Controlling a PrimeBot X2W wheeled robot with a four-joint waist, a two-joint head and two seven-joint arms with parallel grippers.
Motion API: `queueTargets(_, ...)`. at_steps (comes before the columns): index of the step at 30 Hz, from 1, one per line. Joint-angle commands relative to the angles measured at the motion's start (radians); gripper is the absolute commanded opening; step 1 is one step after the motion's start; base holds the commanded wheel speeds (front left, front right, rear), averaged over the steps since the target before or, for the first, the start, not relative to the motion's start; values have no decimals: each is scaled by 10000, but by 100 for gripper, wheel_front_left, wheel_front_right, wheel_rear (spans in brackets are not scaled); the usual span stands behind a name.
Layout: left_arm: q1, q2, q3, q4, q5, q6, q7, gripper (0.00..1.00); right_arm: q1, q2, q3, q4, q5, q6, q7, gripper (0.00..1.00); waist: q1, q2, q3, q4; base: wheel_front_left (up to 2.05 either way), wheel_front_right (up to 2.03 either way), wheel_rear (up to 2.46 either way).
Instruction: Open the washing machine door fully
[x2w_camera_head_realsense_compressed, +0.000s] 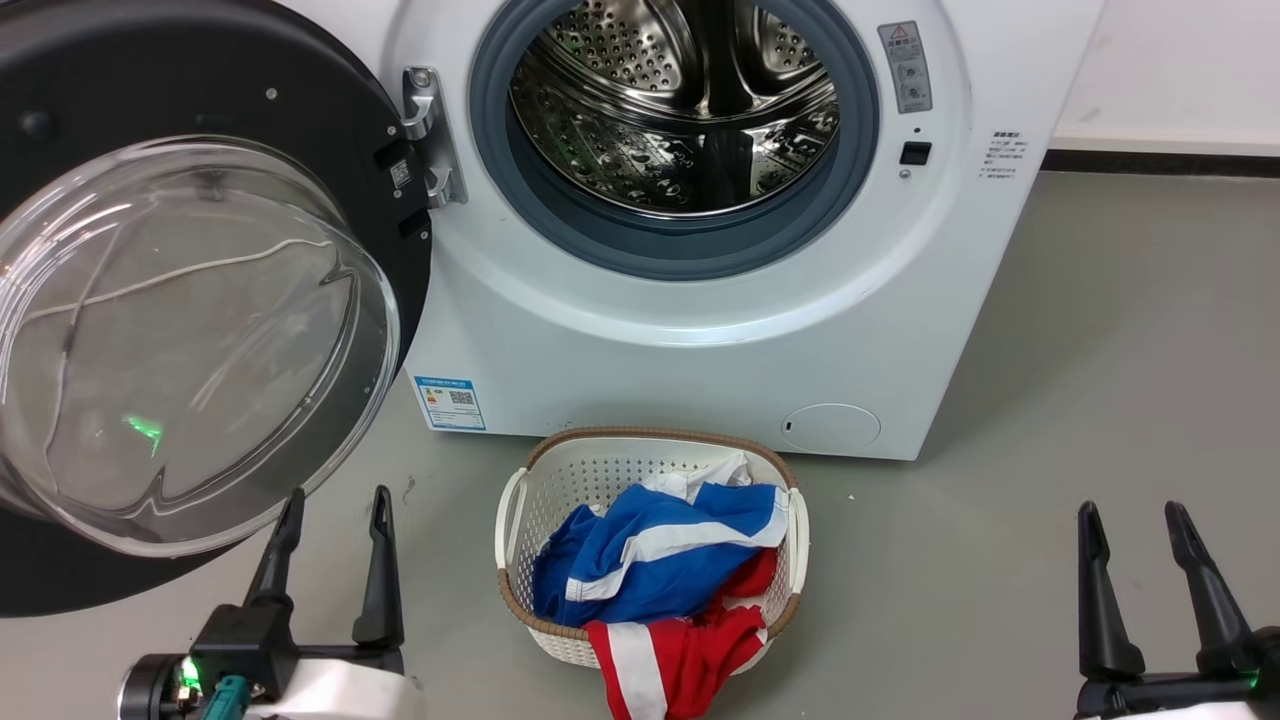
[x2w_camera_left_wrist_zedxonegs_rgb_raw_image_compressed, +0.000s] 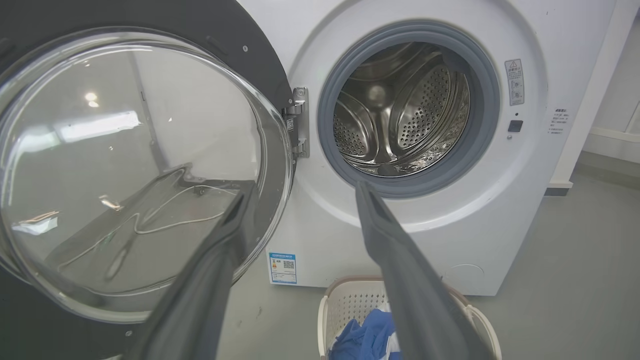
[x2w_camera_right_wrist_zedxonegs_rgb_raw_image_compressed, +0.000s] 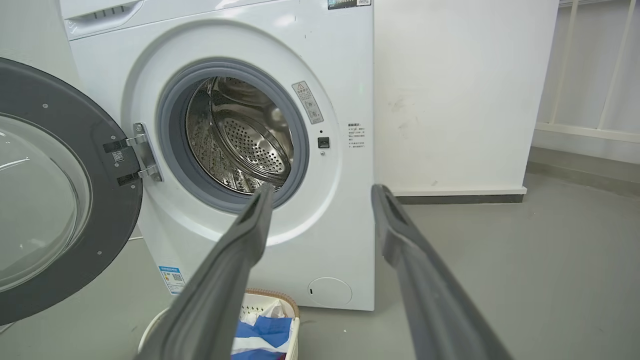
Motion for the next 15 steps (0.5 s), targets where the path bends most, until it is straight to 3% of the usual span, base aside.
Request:
queueTargets(1, 189, -92, -17, -17, 77, 96, -25, 100, 149, 15, -13, 110, 3, -2, -22, 100, 1, 0, -3, -48, 0, 0, 0)
queueTargets(15, 388, -299, 17, 285, 395, -43, -25, 100, 338, 15, 99, 378, 261, -2, -20, 100, 1, 0, 33, -251, 0, 0, 0)
